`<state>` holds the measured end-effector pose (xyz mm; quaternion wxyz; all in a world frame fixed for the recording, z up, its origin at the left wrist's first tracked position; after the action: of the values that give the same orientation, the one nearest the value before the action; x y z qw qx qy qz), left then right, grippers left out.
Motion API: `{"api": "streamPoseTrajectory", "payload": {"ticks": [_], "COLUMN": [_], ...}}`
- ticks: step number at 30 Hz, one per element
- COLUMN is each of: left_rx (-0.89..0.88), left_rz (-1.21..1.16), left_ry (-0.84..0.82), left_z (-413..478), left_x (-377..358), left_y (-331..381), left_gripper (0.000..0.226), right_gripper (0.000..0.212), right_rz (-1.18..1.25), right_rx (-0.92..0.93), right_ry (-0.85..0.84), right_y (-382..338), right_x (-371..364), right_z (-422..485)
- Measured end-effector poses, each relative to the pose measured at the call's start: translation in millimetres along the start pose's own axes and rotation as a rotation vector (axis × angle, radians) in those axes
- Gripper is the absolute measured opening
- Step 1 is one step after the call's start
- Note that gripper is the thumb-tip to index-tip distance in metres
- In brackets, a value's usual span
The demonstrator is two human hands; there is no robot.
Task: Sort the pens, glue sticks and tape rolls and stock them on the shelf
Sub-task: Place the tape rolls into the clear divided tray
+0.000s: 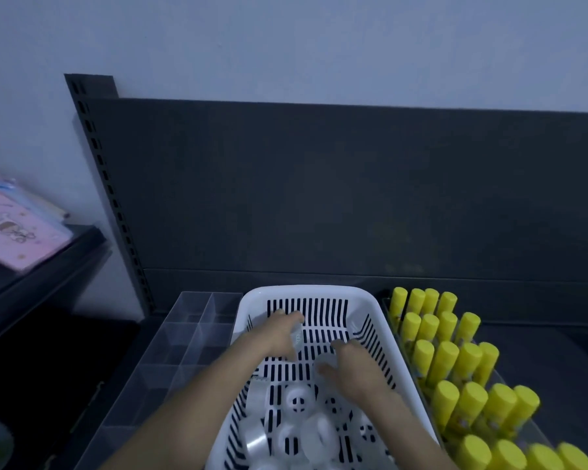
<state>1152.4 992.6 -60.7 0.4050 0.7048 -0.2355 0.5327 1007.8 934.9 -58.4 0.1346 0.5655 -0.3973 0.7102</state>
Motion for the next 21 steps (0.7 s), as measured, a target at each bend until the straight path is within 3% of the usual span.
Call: {"api": "streamPoseTrajectory", "payload": {"ticks": [2,4,7,10,14,18,21], "left_rx": [-0.011,0.003,0.030,0.102,0.180,0.253,0.279], "left_rz": [0.044,0.015,-0.162,-0.460,-0.603,-0.571,-0.594], "left_ry": [0.043,0.085,0.236,0.366,0.494,0.537,0.552], "left_z": [3,-1,-16,-46,-83,-106,-115], "left_x": [-1,4,27,57,87,100,104], "left_y": [0,-1,-8,-23,-71,-123,-163], "left_gripper": [0.045,0.037,0.039,0.050,0.055,0.044,0.041], "right_gripper": [0.027,0.028,0.012,0.050,0.050,0.054,0.040], "right_rz": [-0.025,-0.068,0.053,0.361,0.713,0.777,0.749], "right_rx": [0.006,0.006,-0.015,-0.133,-0.223,-0.203,-0.127], "right_ry": [-0.037,-0.079,-0.086,-0.042,-0.092,-0.108,-0.054], "right_y": [0,-1,-5,-10,-32,-68,-112], "right_x": [-10,-14,-12,-1,7,1,-9], "right_z": [4,7,12,15,11,19,35]}}
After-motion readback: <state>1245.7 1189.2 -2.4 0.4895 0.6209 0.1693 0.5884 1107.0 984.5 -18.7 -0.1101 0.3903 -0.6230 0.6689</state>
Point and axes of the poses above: each hand's wrist, its own z-axis towards the middle knuckle, its own x-axis out of the back of the hand, y = z × x, the point moved 3 cm from there along z, towards the middle knuckle, and after that the axes turned 14 degrees about y, right-handed, at the moved point
